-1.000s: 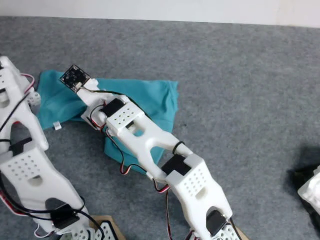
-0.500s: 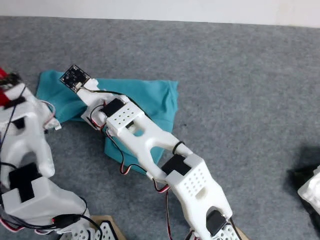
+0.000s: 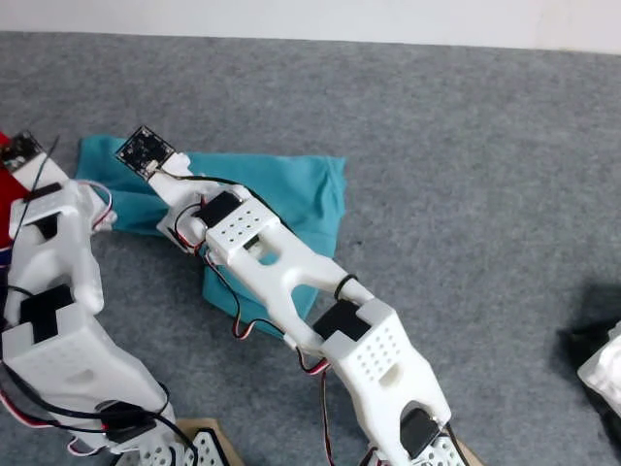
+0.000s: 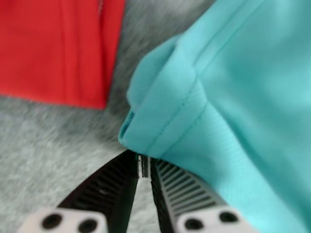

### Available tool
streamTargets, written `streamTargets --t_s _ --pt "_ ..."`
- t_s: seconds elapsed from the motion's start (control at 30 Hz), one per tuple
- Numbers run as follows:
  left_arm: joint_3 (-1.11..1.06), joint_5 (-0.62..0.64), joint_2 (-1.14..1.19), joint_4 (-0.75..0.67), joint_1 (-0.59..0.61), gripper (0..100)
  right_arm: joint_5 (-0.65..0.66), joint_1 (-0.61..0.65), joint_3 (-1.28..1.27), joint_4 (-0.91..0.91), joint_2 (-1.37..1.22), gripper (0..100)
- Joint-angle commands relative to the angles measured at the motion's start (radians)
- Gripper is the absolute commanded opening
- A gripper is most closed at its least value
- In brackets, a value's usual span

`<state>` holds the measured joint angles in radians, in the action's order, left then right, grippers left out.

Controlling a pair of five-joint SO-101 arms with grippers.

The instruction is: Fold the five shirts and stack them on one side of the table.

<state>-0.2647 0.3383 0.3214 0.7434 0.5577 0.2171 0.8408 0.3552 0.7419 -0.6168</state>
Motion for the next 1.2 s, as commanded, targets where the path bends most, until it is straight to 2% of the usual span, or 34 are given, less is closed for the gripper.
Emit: streamTargets --t_s 0.0,0.17,0.6,0.83,1.0,1.17 --pt "0.065 0.031 -0.054 -0.031 -0.03 1 -0.006 0.005 0.01 -0.002 0.018 0.6" --pt "0.099 0.031 -0.03 -0.135 -0.087 1 -0.006 0.005 0.01 -0.002 0.018 0.6" --pt "0.229 0.032 0.001 -0.146 -0.114 1 -0.006 0.007 0.008 -0.002 0.018 0.6" --pt "0.22 0.032 0.097 -0.249 -0.139 1 -0.006 0.007 0.008 -0.002 0.018 0.6" --pt "0.22 0.032 0.17 -0.302 -0.125 1 -0.006 0.007 0.008 -0.002 0.018 0.6" --pt "0.216 0.032 0.133 -0.298 -0.039 1 -0.006 0.007 0.008 -0.002 0.016 0.6"
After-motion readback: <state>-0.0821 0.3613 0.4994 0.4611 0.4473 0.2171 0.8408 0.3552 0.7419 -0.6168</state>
